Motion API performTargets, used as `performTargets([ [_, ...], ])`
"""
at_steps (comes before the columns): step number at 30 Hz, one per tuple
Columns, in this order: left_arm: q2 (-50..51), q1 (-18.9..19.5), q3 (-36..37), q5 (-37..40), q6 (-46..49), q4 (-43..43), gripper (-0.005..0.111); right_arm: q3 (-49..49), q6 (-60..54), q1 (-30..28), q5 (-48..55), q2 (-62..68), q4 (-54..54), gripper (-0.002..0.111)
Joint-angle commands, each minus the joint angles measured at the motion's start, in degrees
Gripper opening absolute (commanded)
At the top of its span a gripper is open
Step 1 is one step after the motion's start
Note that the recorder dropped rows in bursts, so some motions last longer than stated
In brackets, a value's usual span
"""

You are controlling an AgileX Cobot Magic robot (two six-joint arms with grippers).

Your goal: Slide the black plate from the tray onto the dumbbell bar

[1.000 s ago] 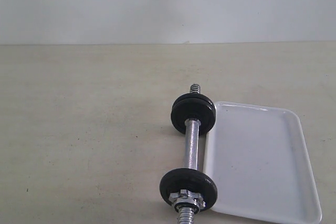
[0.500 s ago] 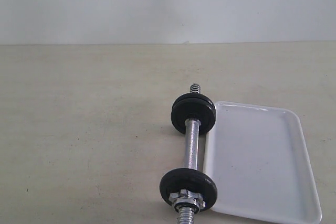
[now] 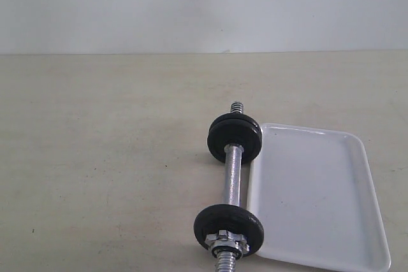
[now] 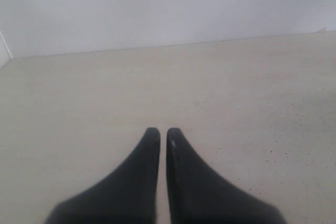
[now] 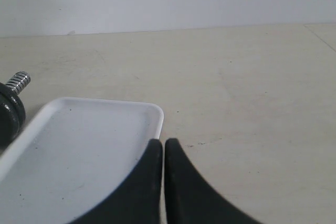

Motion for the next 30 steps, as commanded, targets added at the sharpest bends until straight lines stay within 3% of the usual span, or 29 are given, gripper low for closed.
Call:
performTargets([
  [1, -0.18, 0.05, 0.19, -0.03, -0.10, 0.00, 0.004, -0.02, -0.14, 0.10, -0.43, -0.30, -0.01, 0.000],
  [30, -0.18, 0.05, 0.19, -0.03, -3.24, -0.43, 0.004, -0.02, -0.14, 0.10, -0.54, -0.30, -0.02, 0.000],
])
